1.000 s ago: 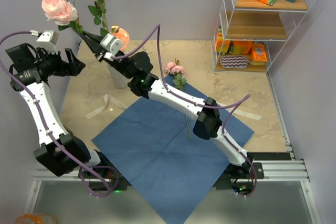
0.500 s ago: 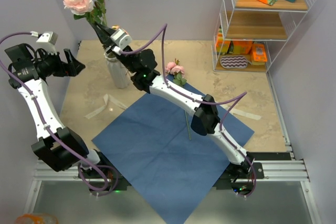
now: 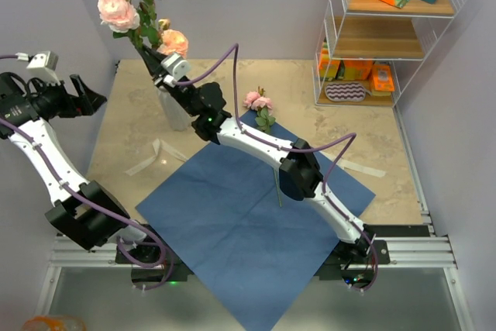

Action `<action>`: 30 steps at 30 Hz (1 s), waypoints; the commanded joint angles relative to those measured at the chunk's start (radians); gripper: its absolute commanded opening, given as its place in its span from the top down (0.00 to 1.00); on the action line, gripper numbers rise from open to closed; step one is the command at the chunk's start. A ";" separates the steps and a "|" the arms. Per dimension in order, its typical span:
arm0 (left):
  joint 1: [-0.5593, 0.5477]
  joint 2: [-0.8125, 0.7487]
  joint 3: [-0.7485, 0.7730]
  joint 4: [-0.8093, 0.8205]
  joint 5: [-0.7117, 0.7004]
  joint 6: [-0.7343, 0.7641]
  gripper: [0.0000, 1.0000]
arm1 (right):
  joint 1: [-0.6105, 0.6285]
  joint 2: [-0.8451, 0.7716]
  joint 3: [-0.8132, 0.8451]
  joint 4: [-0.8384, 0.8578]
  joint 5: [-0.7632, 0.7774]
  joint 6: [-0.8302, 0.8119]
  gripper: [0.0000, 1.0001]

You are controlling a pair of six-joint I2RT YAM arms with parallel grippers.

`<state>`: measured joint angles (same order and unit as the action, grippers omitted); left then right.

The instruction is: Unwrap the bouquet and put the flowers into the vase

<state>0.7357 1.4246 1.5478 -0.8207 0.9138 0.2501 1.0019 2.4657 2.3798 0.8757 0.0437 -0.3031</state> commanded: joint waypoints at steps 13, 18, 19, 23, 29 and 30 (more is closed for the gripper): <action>0.028 0.011 0.028 -0.028 0.065 0.044 0.01 | -0.017 -0.001 -0.036 -0.046 0.082 0.073 1.00; 0.027 0.011 0.043 -0.046 0.102 0.060 0.01 | -0.040 0.022 -0.011 -0.112 0.091 0.114 1.00; 0.027 0.011 0.046 -0.051 0.115 0.064 0.01 | -0.043 0.027 -0.007 -0.124 0.093 0.119 1.00; 0.028 0.010 0.063 -0.086 0.152 0.098 0.01 | -0.058 0.041 0.019 -0.223 0.084 0.162 0.95; 0.028 -0.003 0.067 -0.118 0.211 0.138 0.01 | -0.060 0.039 0.013 -0.267 0.084 0.159 0.91; 0.028 -0.003 0.067 -0.123 0.215 0.150 0.01 | -0.060 0.030 0.007 -0.267 0.076 0.160 0.86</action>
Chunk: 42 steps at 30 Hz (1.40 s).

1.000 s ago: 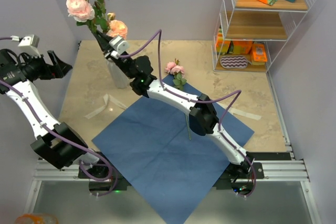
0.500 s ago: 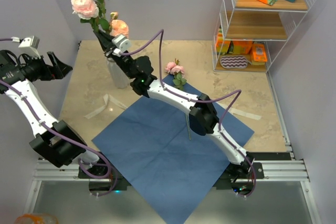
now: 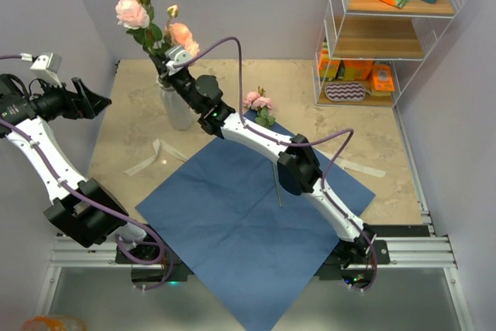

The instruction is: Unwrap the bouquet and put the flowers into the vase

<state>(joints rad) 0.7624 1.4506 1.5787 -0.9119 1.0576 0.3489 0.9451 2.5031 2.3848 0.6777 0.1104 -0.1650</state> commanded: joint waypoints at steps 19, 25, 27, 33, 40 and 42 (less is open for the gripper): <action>0.000 -0.038 0.038 -0.035 0.062 0.052 0.01 | 0.035 -0.561 -0.671 -0.024 -0.043 0.105 0.18; 0.002 -0.044 0.053 -0.039 0.055 0.048 0.01 | 0.031 -0.842 -0.969 -0.253 0.072 0.143 0.13; 0.000 -0.053 0.060 -0.044 0.050 0.048 0.01 | 0.027 -0.891 -1.003 -0.373 0.124 0.154 0.05; 0.002 -0.068 0.060 -0.042 0.056 0.036 0.01 | -0.074 -0.874 -1.013 -0.766 0.245 0.323 0.04; 0.002 -0.076 0.058 -0.044 0.058 0.041 0.01 | -0.235 -0.866 -1.138 -0.794 0.230 0.464 0.14; 0.002 -0.076 0.055 -0.044 0.058 0.047 0.01 | -0.247 -0.807 -1.106 -0.820 0.227 0.460 0.14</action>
<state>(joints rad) 0.7628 1.3968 1.6020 -0.9592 1.0962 0.3859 0.7155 1.6676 1.2526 -0.0956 0.3195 0.2306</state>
